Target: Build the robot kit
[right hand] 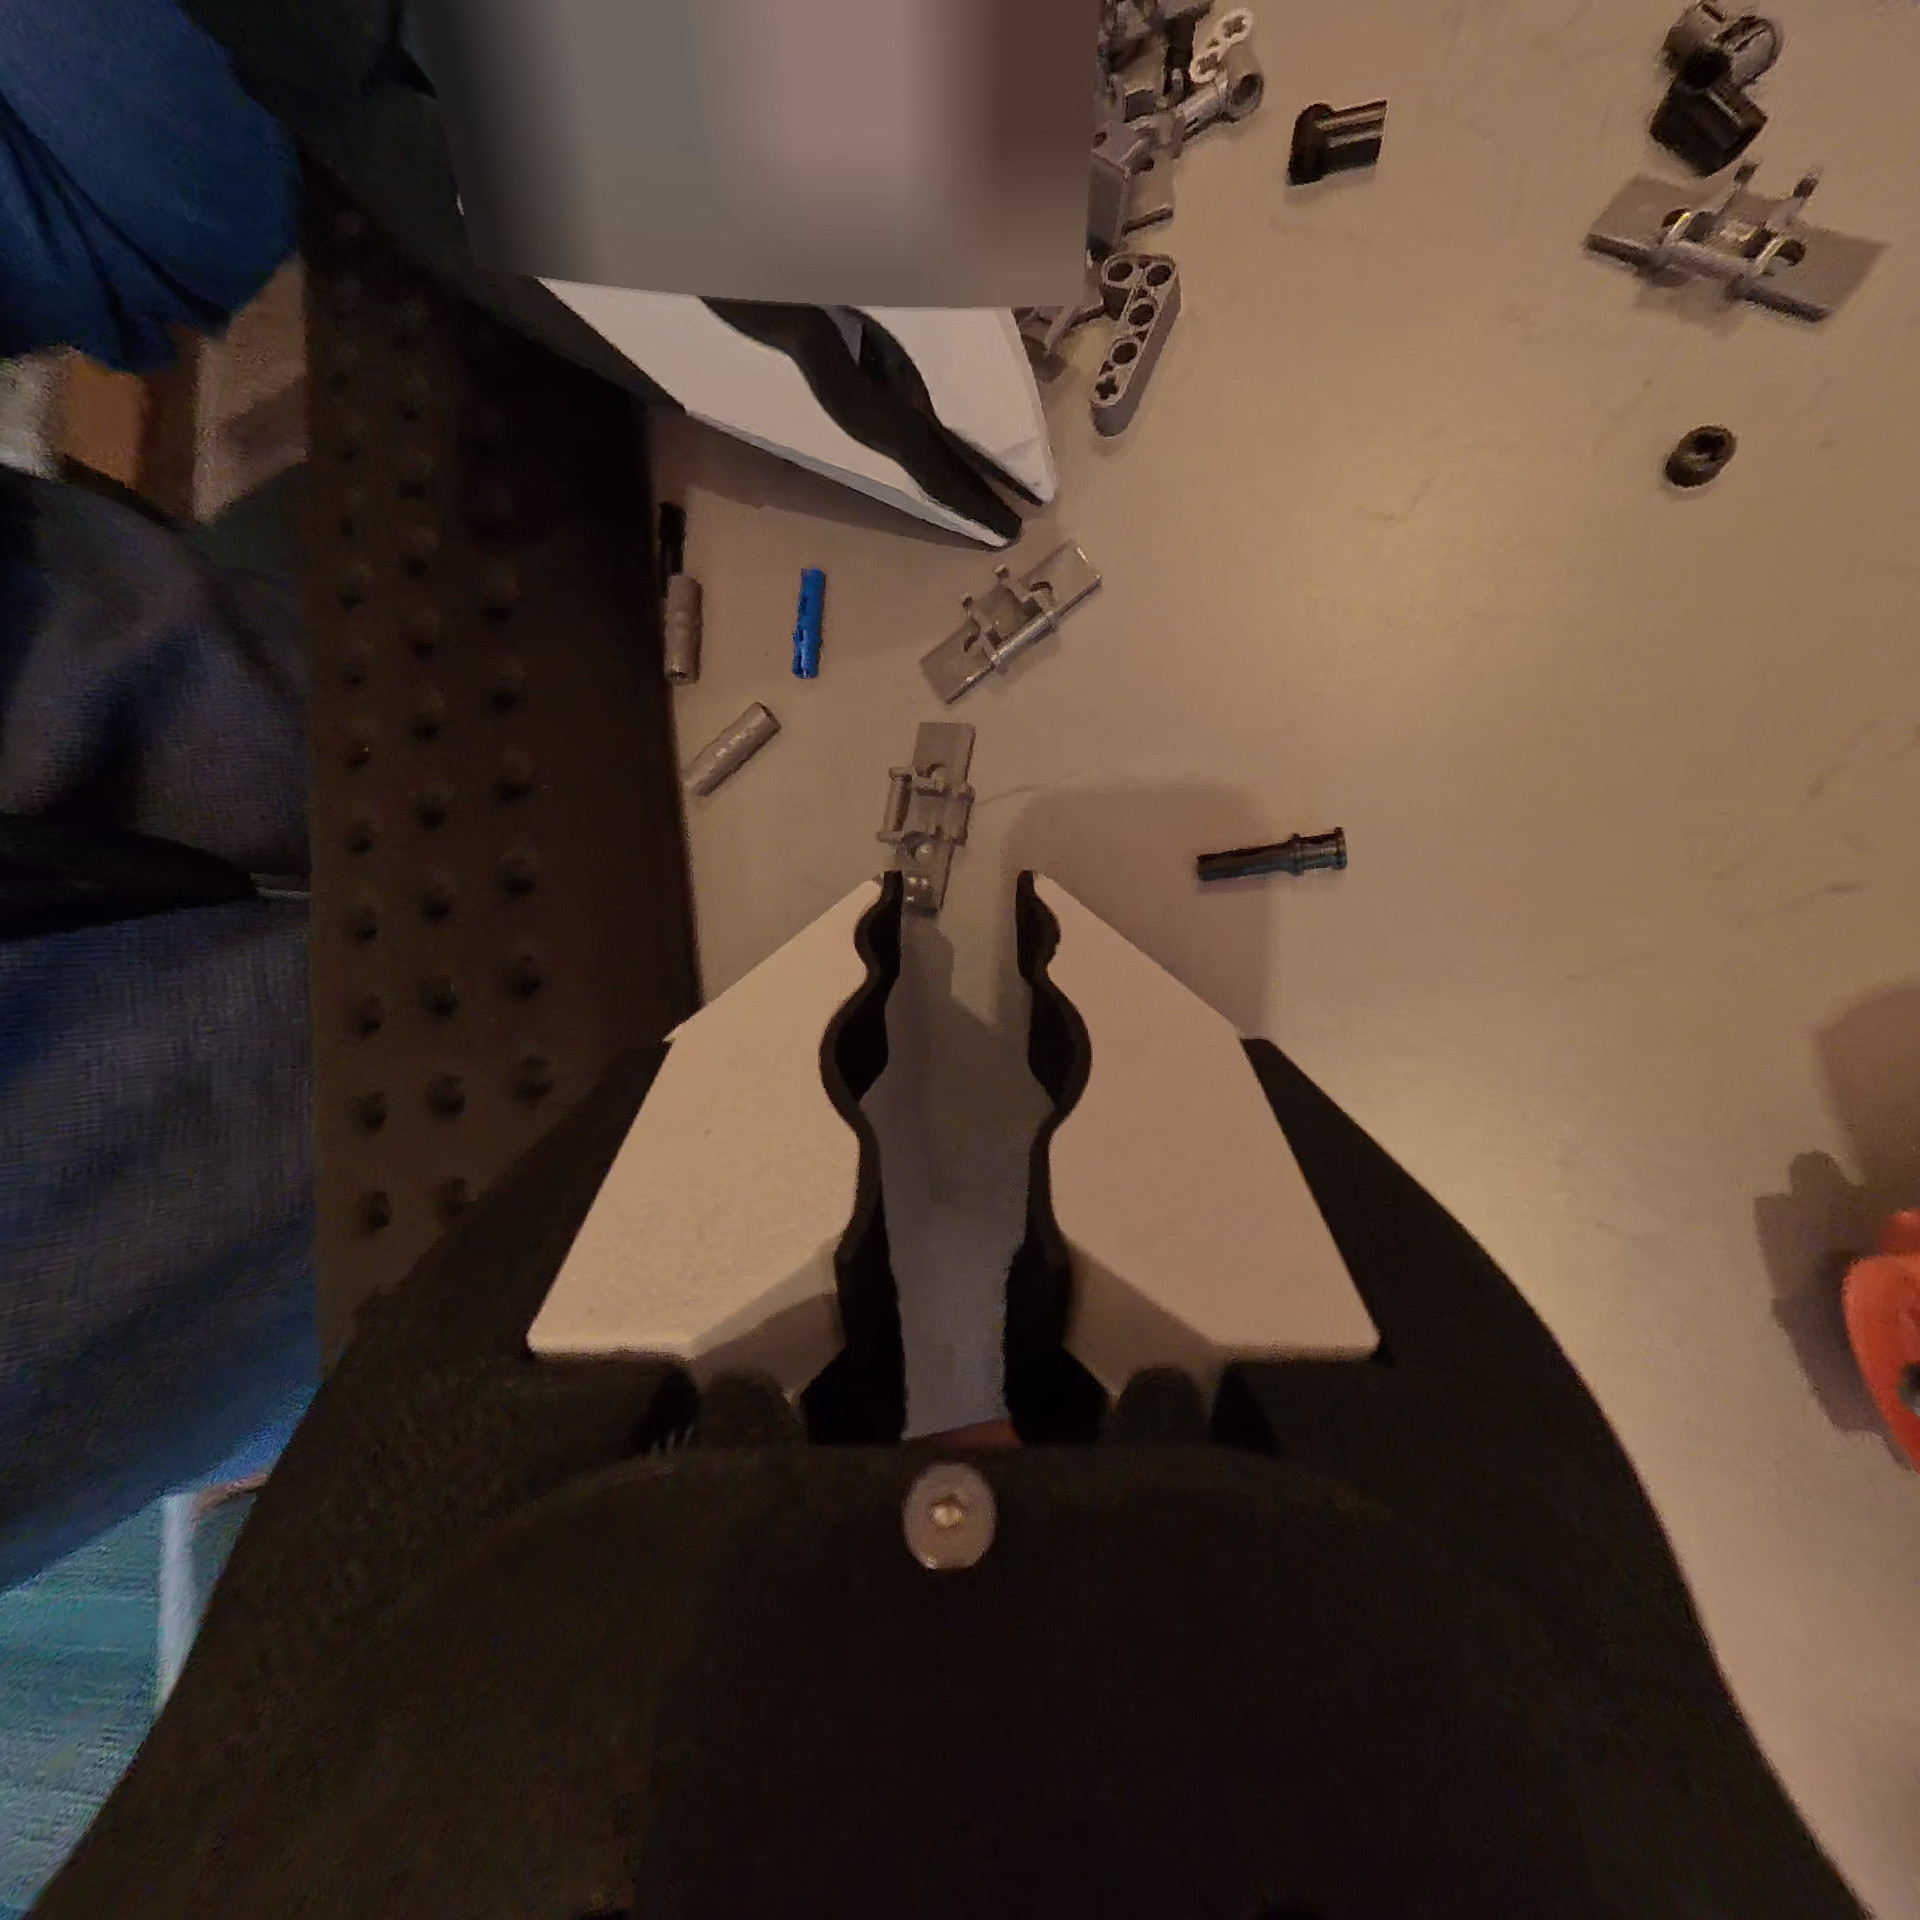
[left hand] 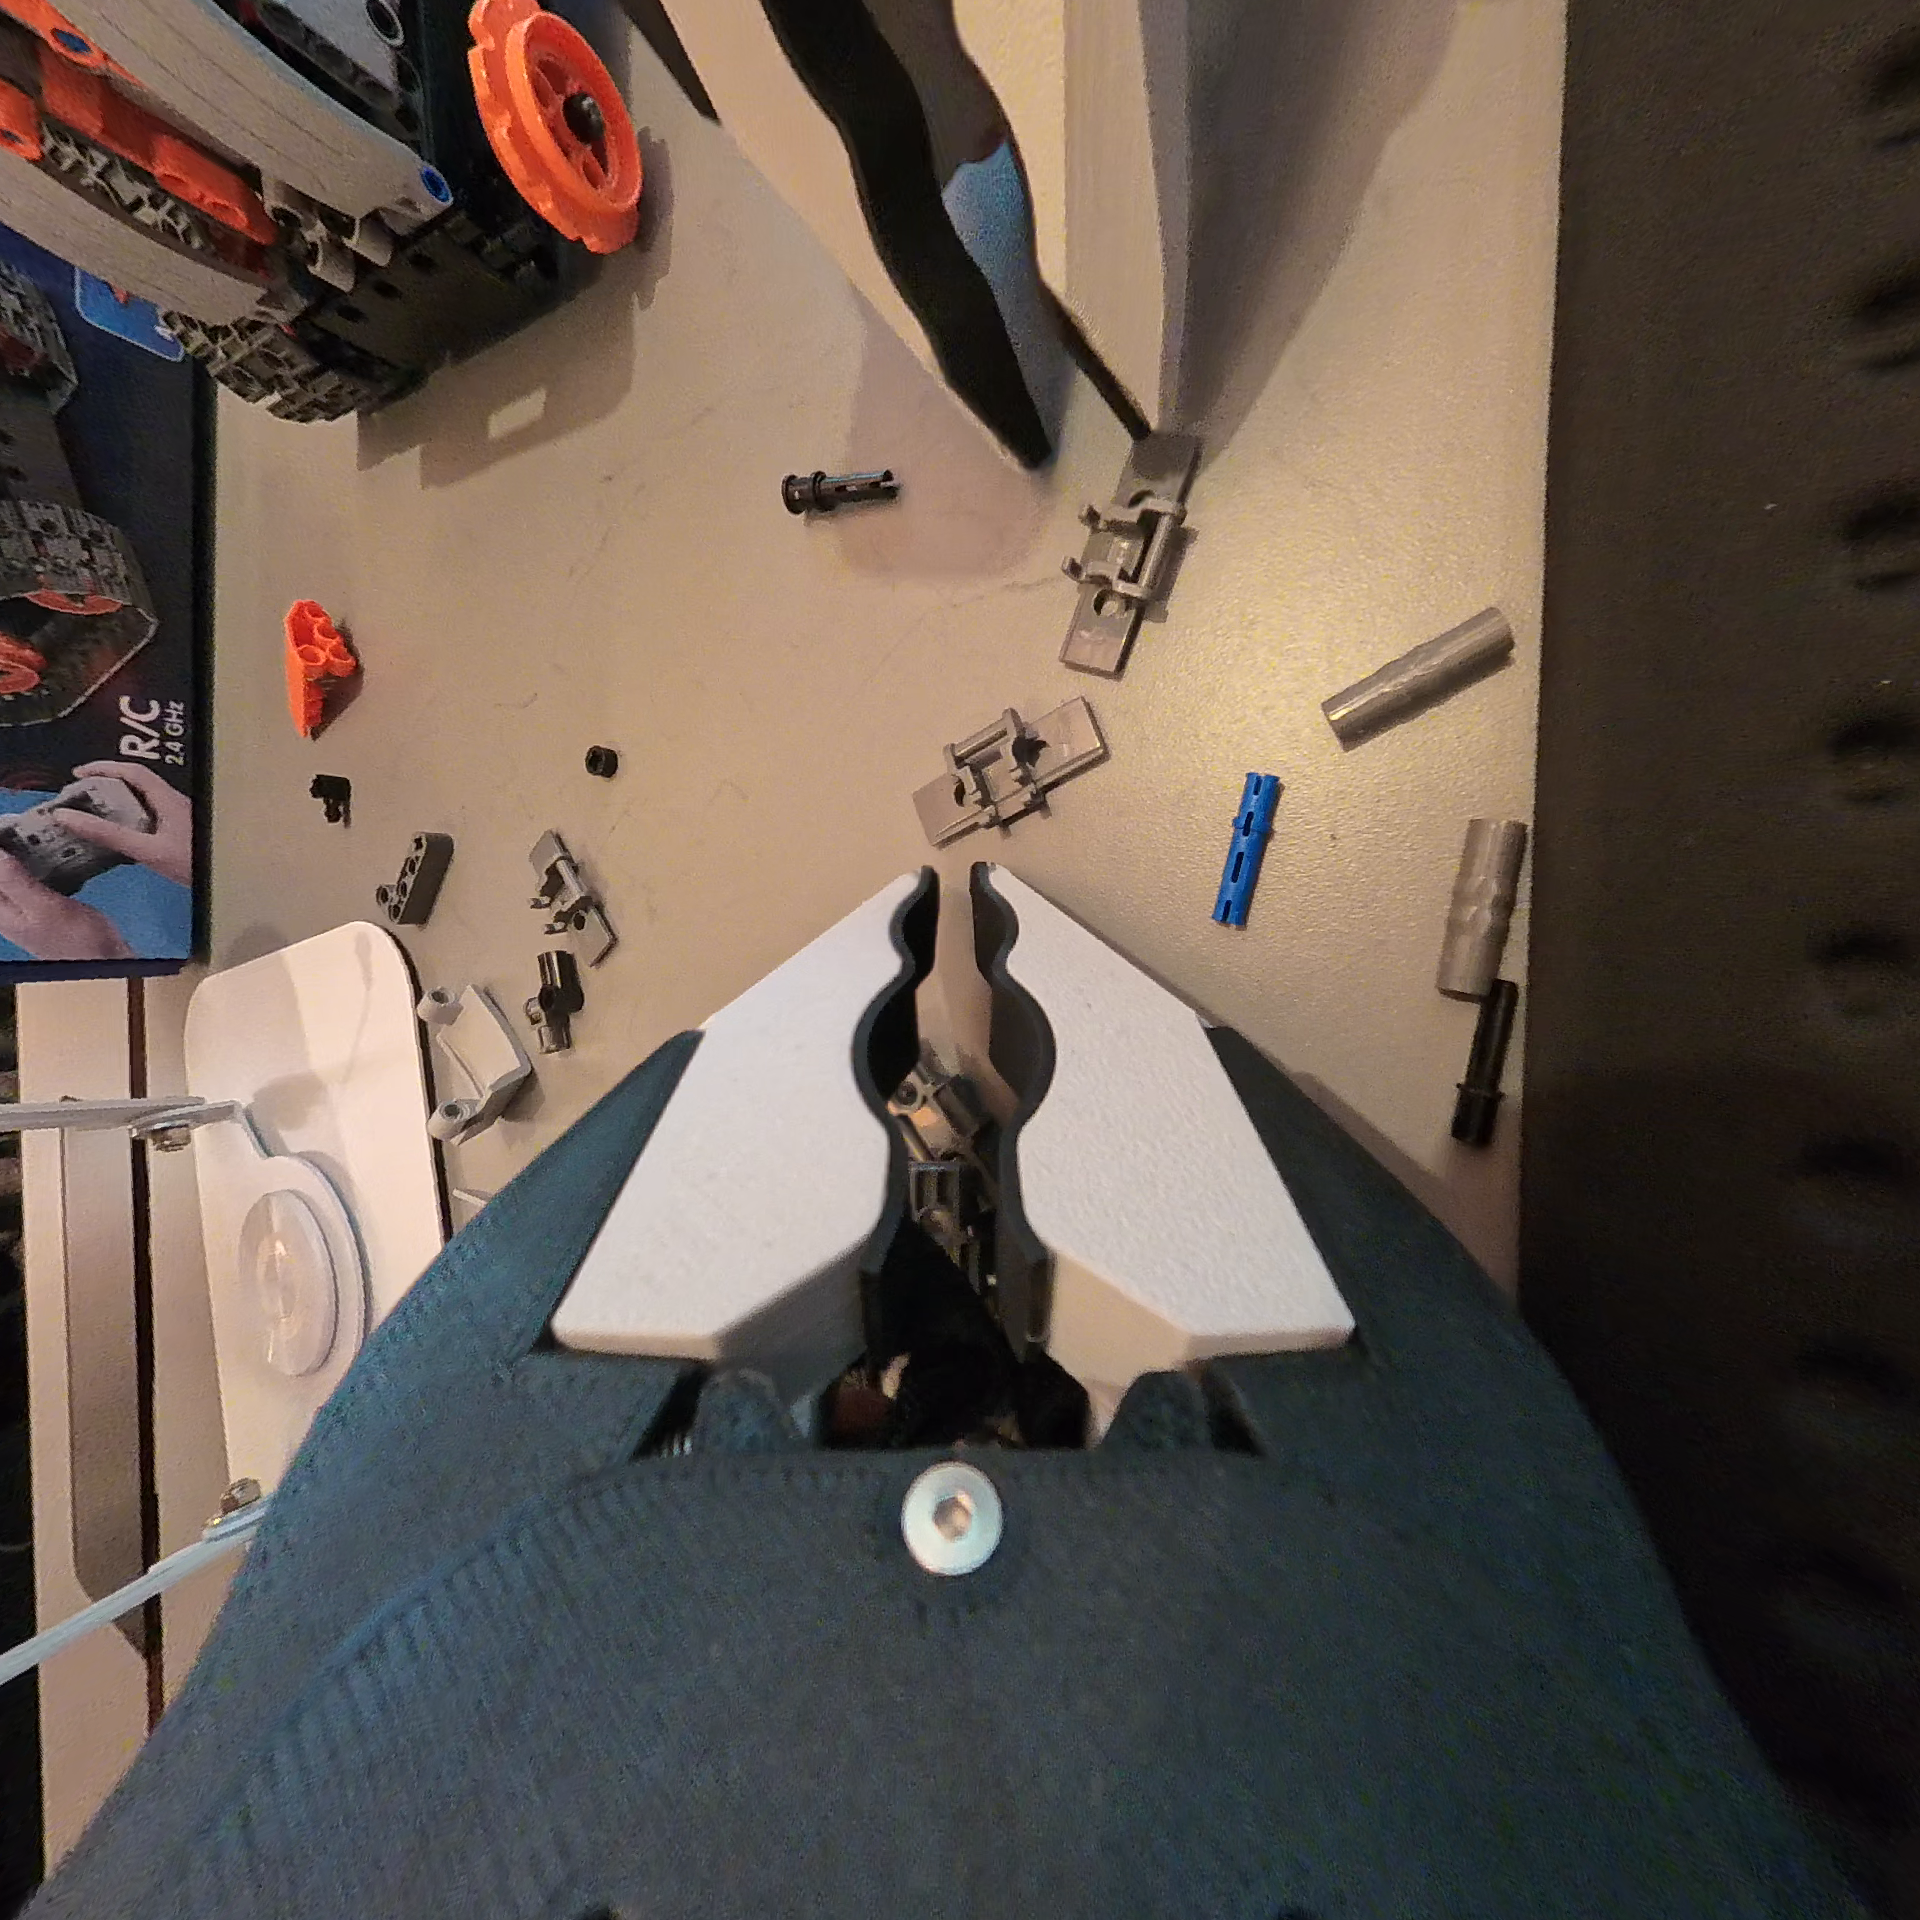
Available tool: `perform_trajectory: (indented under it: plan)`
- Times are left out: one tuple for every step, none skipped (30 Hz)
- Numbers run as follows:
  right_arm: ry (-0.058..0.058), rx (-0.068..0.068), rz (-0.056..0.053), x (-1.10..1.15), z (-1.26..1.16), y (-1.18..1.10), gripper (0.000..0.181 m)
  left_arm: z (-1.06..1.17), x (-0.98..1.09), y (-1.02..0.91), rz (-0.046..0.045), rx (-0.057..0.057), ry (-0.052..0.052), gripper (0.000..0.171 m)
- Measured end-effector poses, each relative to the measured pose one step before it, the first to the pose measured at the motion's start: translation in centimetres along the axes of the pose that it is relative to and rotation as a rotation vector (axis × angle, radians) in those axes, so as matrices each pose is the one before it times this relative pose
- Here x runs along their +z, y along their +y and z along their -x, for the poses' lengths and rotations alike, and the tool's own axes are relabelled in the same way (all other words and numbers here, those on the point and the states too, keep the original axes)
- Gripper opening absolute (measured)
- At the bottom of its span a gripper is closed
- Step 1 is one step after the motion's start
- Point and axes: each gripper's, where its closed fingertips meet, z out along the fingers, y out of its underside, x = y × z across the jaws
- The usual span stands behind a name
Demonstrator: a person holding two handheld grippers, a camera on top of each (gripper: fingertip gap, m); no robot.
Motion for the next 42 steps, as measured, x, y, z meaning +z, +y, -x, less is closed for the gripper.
perform_trajectory:
  plan:
    - [0.0233, -0.0286, 0.0135, -0.072, 0.023, 0.169, 0.02, -0.054, -0.005, -0.038, -0.00169, 0.0045, 0.0018, 0.006]
    - [0.0126, -0.0334, 0.003, -0.05, 0.264, -0.042, 0.02, 0.014, -0.004, -0.005, 0.00096, 0.003, -0.0004, 0.006]
    - [0.017, -0.0352, -0.0045, -0.008, 0.279, -0.18, 0.019, 0.031, 0.006, -0.023, 0.00058, 0.0026, -0.0004, 0.006]
    - [0.022, -0.0312, 0.0093, 0.06, 0.188, 0.017, 0.019, 0.079, 0.015, -0.02, 0.00137, 0.0038, -0.0022, 0.008]
    - [0.0195, -0.0284, 0.0174, 0.123, 0.158, 0.141, 0.019, 0.111, 0.01, 0.004, 0.00267, 0.0012, -0.0035, 0.009]
    - [0.0236, -0.0266, 0.0101, 0.128, 0.034, 0.05, 0.017, -0.009, 0.017, -0.012, 0.00064, -0.0013, 0.0024, 0.009]
    - [0.0236, -0.0158, 0.0129, 0.18, -0.059, 0.095, 0.015, -0.071, 0.04, -0.058, -0.00164, -0.0011, 0.004, 0.007]
    - [0.0093, -0.0083, 0.0148, 0.204, 0.092, 0.123, 0.014, -0.046, 0.056, -0.077, -0.00103, 0.0003, 0.0004, 0.006]
    - [0.0001, -0.0032, 0.003, 0.127, 0.196, -0.05, 0.011, -0.069, 0.073, -0.081, 0.00069, 0.0007, 0.0006, 0.005]
    - [0.0004, 0.0042, 0.0016, 0.076, 0.12, -0.059, 0.01, -0.141, 0.041, -0.051, 0.00405, 0.0015, 0.0027, 0.002]
    - [-0.0034, -0.0011, 0.0038, 0.034, 0.16, 0.025, 0.01, -0.157, -0.006, -0.029, 0.00429, 0.0042, 0.0015, 0.0]
    - [-0.0022, -0.0053, 0.0003, -0.047, 0.106, 0.03, 0.01, -0.226, -0.058, -0.133, -0.00281, 0.0028, 0.0058, 0.0]
    - [0.0014, 0.0022, -0.0059, -0.098, -0.023, -0.02, 0.01, -0.426, -0.147, -0.222, -0.00923, -0.0017, 0.0225, 0.0]
    - [-0.0053, 0.0077, -0.0105, -0.137, -0.002, -0.061, 0.011, -0.504, -0.207, -0.195, -0.00964, -0.0007, 0.0308, 0.0]
    - [-0.01, 0.0058, -0.0103, -0.161, 0.075, -0.048, 0.011, -0.244, -0.198, -0.119, -0.00728, -0.0009, 0.0189, 0.003]
    - [-0.0026, 0.0008, -0.0074, -0.152, 0.014, -0.034, 0.011, 0.135, -0.206, -0.075, -0.00795, -0.0082, 0.0036, 0.009]
    - [0.0072, -0.0055, -0.0061, -0.092, -0.072, -0.037, 0.01, 0.35, -0.226, -0.147, -0.0138, -0.0115, -0.0048, 0.009]
    - [0.0072, -0.0056, -0.0037, -0.003, -0.06, -0.02, 0.01, 0.34, -0.159, -0.143, -0.01308, -0.0074, -0.0027, 0.009]
    - [0.001, -0.0014, 0.0009, 0.064, 0.018, 0.06, 0.01, 0.476, -0.006, 0.029, 0.00361, 0.0009, -0.012, 0.012]
    - [0.0001, -0.0025, -0.0006, 0.087, 0.026, 0.04, 0.011, 0.585, 0.161, 0.184, 0.01716, 0.0112, -0.0207, 0.014]
    - [-0.0028, -0.0043, -0.0034, 0.098, 0.058, 0.012, 0.011, 0.161, 0.263, 0.12, 0.01325, 0.0155, 0.006, 0.015]
    - [-0.0067, -0.0025, -0.0008, 0.099, 0.112, 0.039, 0.011, 0.03, 0.373, 0.053, 0.00582, 0.008, 0.0188, 0.016]
    - [-0.0017, -0.0015, 0.0002, 0.063, 0.02, 0.051, 0.011, -0.005, 0.414, 0.182, 0.01109, -0.0037, 0.0245, 0.016]
    - [0.0004, -0.0008, -0.0018, 0.018, -0.032, 0.027, 0.011, -0.049, 0.262, 0.049, 0.00115, -0.0106, 0.0228, 0.008]
    - [-0.004, 0.001, -0.004, -0.014, 0.029, 0.019, 0.011, -0.241, 0.018, -0.148, -0.01013, -0.0038, 0.0281, 0.006]
    - [-0.0045, 0.0026, -0.0052, -0.036, 0.021, 0.017, 0.011, -0.361, -0.068, -0.102, -0.00775, -0.0027, 0.0282, 0.006]
    - [-0.0008, 0.0026, -0.0026, -0.076, -0.034, 0.077, 0.011, -0.283, -0.035, 0.027, -0.00035, -0.008, 0.0199, 0.003]
    - [0.0024, 0.0001, -0.0028, -0.118, -0.071, 0.066, 0.011, -0.097, -0.052, 0.023, 0.00086, -0.0084, 0.0065, 0.003]
    - [0.0021, 0.0011, -0.0086, -0.132, -0.072, -0.047, 0.011, -0.064, -0.09, 0.026, 0.00125, -0.0019, 0.0007, 0.005]
    - [0.0031, 0.0034, -0.0097, -0.087, -0.1, -0.126, 0.012, -0.187, -0.13, -0.052, -0.00145, 0.0031, 0.008, 0.009]
    - [0.0103, -0.0003, -0.0065, -0.041, -0.204, -0.14, 0.012, -0.05, -0.145, -0.159, -0.00469, -0.0006, 0.0009, 0.015]
    - [0.0155, -0.0038, -0.0037, -0.019, -0.261, -0.142, 0.013, 0.211, -0.143, -0.238, -0.00641, -0.0076, -0.0153, 0.016]
    - [0.0138, -0.0034, -0.0029, 0.01, -0.248, -0.154, 0.013, -0.029, -0.121, -0.31, -0.00796, -0.0138, -0.0024, 0.016]
    - [0.0077, -0.0016, -0.0034, 0.004, -0.166, -0.135, 0.014, -0.273, -0.036, -0.371, -0.01102, -0.019, 0.0112, 0.019]
    - [0.0052, 0.0009, -0.0054, 0.007, -0.151, -0.139, 0.015, 0.067, 0.06, -0.411, -0.01035, -0.0225, -0.0121, 0.021]
    - [0.0054, 0.0031, -0.0067, 0.016, -0.14, -0.128, 0.016, -0.065, 0.126, -0.322, -0.00571, -0.0205, -0.0073, 0.021]
    - [0.0024, -0.0005, -0.0031, 0.039, -0.038, -0.076, 0.017, -0.498, 0.195, -0.221, -0.0009, -0.0138, 0.0171, 0.024]
    - [0.0047, -0.0076, 0.0021, 0.035, -0.014, -0.015, 0.018, 0.044, 0.265, -0.141, 0.00482, -0.0165, -0.0147, 0.026]
    - [0.0064, -0.012, -0.0008, -0.01, -0.008, -0.058, 0.018, 0.322, 0.256, 0.086, 0.01825, -0.0143, -0.0277, 0.027]
    - [-0.0003, -0.0151, -0.01, -0.028, 0.109, -0.202, 0.018, -0.344, 0.198, 0.051, 0.01207, -0.011, 0.0136, 0.028]
    - [-0.0034, -0.0149, -0.0093, 0.001, 0.189, -0.2, 0.017, -0.319, 0.156, -0.217, -0.00444, -0.0167, 0.013, 0.027]
    - [0.003, -0.0128, 0.0009, 0.062, 0.081, -0.066, 0.017, 0.113, 0.154, -0.164, -0.00033, -0.0155, -0.0132, 0.026]
